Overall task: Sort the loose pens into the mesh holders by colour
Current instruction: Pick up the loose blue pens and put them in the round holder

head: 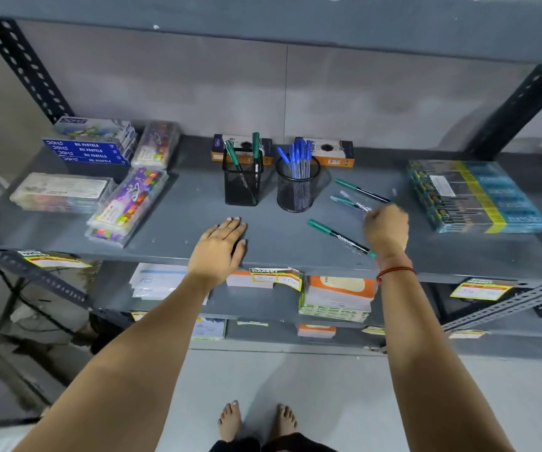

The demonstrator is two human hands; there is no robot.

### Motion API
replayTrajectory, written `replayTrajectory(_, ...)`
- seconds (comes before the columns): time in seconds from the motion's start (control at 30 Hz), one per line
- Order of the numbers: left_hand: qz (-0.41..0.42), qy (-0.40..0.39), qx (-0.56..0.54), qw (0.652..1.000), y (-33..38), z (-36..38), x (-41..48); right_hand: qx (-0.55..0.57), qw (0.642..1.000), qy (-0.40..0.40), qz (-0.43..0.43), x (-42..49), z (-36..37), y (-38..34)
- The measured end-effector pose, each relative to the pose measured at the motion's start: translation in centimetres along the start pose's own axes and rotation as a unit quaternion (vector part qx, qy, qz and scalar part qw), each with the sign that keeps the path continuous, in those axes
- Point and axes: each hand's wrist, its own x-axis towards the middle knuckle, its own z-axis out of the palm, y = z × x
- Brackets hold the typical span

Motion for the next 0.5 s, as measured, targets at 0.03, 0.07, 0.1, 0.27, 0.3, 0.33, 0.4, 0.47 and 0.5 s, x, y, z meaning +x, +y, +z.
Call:
replayTrajectory(0.03, 0.001, 0.008, 0.005, 1.000, 0.1, 0.1, -0.1, 0.026, 0.999, 0.012, -0.025, 0.2, -0.8, -0.6)
replayTrajectory(0.07, -0.001, 0.012, 0.009, 1.000, 0.1, 0.2, -0.2, 0.045, 0.998, 0.017, -0.049, 0.4, -1.5, -1.4)
replayTrajectory(0.1, -0.002, 0.015, 0.011, 1.000, 0.2, 0.2, -0.2, 0.059, 0.995, 0.026, -0.071, 0.6, -2.5, -2.4)
replayTrajectory(0.27, -0.001, 0.008, 0.008, 1.000, 0.1, -0.2, -0.1, 0.189, 0.958, 0.155, -0.150, 1.8, -6.4, -8.4)
replayTrajectory(0.3, 0.000, 0.003, 0.007, 1.000, 0.2, -0.1, -0.1, 0.208, 0.950, 0.165, -0.163, 2.1, -6.7, -9.3)
replayTrajectory(0.33, 0.001, -0.001, 0.008, 1.000, 0.1, -0.2, 0.0, 0.223, 0.945, 0.165, -0.173, 2.6, -6.6, -10.2)
replayTrajectory(0.4, 0.002, -0.006, 0.009, 1.000, 0.0, -0.2, 0.1, 0.230, 0.945, 0.135, -0.192, 3.7, -5.8, -11.6)
replayTrajectory(0.47, 0.003, -0.007, 0.010, 1.000, -0.1, -0.2, 0.1, 0.173, 0.955, 0.114, -0.212, 4.2, -4.3, -12.5)
replayTrajectory(0.5, 0.005, -0.007, 0.012, 1.000, -0.1, -0.2, 0.2, 0.147, 0.957, 0.108, -0.224, 4.2, -3.4, -12.8)
